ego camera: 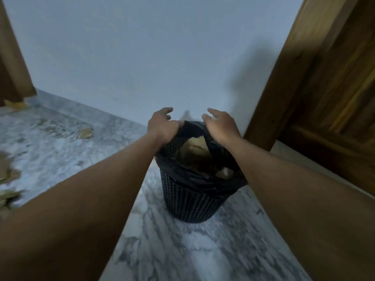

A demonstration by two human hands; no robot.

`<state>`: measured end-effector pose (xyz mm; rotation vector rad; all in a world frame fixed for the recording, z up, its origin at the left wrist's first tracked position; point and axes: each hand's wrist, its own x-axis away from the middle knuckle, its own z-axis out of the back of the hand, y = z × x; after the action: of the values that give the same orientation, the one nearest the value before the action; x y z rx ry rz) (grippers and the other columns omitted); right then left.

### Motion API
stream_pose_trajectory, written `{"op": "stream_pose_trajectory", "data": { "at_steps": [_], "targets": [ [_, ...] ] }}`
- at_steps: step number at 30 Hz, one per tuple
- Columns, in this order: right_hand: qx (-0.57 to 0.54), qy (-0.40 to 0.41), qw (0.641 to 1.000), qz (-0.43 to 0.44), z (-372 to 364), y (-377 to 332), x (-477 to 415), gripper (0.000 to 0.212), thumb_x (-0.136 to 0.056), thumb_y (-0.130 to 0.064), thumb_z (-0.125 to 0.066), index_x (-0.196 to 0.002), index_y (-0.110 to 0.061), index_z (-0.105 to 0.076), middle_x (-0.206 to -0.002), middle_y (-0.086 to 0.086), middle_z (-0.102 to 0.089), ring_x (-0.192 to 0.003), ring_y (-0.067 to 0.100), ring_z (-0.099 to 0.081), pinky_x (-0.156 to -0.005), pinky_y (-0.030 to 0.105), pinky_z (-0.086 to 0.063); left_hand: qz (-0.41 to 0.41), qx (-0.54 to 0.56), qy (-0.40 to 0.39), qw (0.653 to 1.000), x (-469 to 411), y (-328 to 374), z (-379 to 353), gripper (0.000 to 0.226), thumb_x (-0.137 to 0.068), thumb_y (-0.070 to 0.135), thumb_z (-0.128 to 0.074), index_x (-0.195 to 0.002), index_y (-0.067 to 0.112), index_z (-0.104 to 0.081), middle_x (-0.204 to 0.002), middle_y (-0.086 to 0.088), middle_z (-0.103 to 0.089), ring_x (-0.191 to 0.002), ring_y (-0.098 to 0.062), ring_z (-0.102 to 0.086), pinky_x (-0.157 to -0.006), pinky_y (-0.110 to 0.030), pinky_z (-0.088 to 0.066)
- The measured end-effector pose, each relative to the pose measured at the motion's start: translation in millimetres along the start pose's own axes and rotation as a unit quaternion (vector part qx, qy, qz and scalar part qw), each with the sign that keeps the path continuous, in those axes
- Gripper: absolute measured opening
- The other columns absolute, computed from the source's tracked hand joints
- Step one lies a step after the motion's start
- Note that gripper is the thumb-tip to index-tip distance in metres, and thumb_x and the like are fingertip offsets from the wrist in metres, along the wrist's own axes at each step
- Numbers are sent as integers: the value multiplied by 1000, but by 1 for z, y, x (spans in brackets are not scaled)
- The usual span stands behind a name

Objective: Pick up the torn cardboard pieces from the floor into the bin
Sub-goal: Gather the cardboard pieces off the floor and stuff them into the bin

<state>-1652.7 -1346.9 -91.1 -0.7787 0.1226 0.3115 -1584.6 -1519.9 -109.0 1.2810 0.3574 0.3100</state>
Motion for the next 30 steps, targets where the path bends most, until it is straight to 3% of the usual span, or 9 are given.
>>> {"op": "stream_pose_trajectory", "data": {
  "at_steps": [6,11,15,17,18,21,25,28,30],
  "targets": [
    [14,-38,995,90,-66,-65,21,59,-102,-49,-44,-156,-24,-39,-161,4,-34,-147,22,-32,-117,36,-26,-14,-104,125,987,56,-54,91,49,-99,35,-59,-145,19,-50,-142,-8,-57,-128,-25,-55,-100,-31,-41],
    [34,-111,976,183,-162,-118,57,61,-104,-51,-41,-159,-25,-32,-164,1,-29,-150,20,-26,-119,38,-27,78,-210,191,956,147,-146,183,51,-100,37,-57,-147,18,-49,-143,-12,-57,-128,-31,-55,-101,-35,-42],
    [56,-199,957,204,-249,-132,97,68,-102,-56,-42,-159,-21,-31,-165,6,-28,-152,23,-24,-121,39,-24,143,-269,219,927,249,-218,216,60,-97,50,-56,-147,18,-49,-144,-13,-56,-135,-32,-48,-107,-40,-39],
    [77,-262,943,188,-287,-131,121,71,-100,-61,-42,-161,-26,-27,-168,6,-21,-154,23,-20,-122,40,-23,158,-339,195,907,304,-248,214,79,-91,72,-44,-152,23,-41,-155,-9,-45,-147,-32,-33,-119,-44,-29],
    [91,-300,934,172,-305,-128,133,72,-100,-63,-42,-161,-30,-24,-169,4,-15,-155,23,-17,-122,43,-23,173,-376,164,895,330,-260,209,88,-87,81,-34,-157,29,-31,-163,-5,-29,-153,-30,-18,-124,-48,-18],
    [136,-386,903,133,-352,-118,166,82,-95,-71,-43,-162,-36,-11,-171,2,0,-156,27,-7,-123,53,-16,226,-453,73,859,391,-293,191,101,-78,94,-21,-159,41,5,-167,-6,13,-153,-31,21,-121,-56,12],
    [161,-441,876,110,-406,-111,202,98,-86,-86,-36,-162,-36,1,-171,-1,3,-157,27,4,-123,57,-5,255,-475,141,830,400,-313,195,112,-71,101,-24,-161,35,-10,-167,-16,-1,-152,-40,12,-117,-65,8],
    [163,-430,881,110,-437,-115,211,101,-84,-89,-29,-161,-36,10,-171,5,2,-156,33,1,-121,59,4,284,-492,200,798,382,-322,231,122,-63,105,-21,-160,36,5,-165,-17,10,-150,-44,21,-114,-71,12],
    [147,-403,893,136,-452,-125,203,99,-86,-87,-30,-162,-35,5,-171,8,-6,-156,32,-7,-122,58,0,320,-488,235,777,374,-330,262,128,-57,108,-19,-158,37,14,-165,-17,18,-148,-47,25,-112,-74,12]
  ]
}}
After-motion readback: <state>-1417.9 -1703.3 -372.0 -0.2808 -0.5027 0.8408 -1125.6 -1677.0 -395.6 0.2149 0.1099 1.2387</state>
